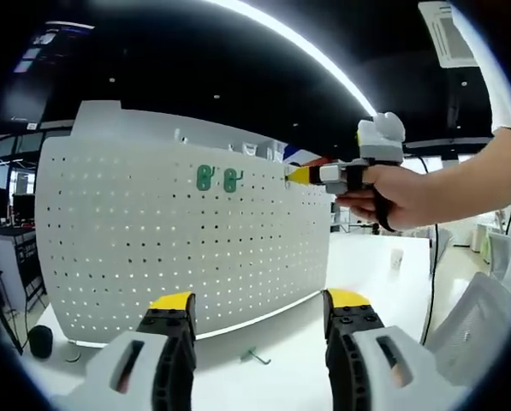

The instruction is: Insert the hook assembly into the mounting plate slot until the hook locks in place.

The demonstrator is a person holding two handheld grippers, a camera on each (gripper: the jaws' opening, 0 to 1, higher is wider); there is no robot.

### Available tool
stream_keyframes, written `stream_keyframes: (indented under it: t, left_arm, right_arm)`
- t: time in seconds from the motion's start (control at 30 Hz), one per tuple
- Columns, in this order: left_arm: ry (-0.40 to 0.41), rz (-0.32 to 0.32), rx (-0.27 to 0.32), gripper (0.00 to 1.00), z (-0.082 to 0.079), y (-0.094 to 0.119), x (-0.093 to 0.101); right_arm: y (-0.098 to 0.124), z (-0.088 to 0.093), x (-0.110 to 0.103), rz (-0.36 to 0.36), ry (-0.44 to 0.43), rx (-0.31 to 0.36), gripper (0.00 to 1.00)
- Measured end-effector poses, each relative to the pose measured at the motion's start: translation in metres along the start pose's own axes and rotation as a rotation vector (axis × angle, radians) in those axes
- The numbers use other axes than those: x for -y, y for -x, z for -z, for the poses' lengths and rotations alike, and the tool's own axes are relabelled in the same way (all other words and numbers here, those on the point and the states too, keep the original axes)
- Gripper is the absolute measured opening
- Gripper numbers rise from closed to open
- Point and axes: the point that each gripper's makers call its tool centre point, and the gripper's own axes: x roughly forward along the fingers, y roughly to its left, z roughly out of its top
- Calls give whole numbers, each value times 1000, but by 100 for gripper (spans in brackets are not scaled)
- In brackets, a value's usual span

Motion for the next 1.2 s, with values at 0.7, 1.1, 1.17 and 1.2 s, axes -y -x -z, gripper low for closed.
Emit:
stream_keyframes:
  t: [0.7,1.1,1.17,1.2]
  left_arm:
    - [1,-15,17,63,-3,0,-5]
    - [-1,-30,9,63,0,2,-8]
    - [2,-30,11,63,0,3,-8]
    - [2,-30,13,63,-1,3,-8]
  right_arm:
    - [-34,-9,12,75,-47,68,1]
    - [-45,-10,7,73,-58,71,1]
    - [-46,-11,6,75,-60,72,1]
    - [-46,-11,6,75,-58,72,1]
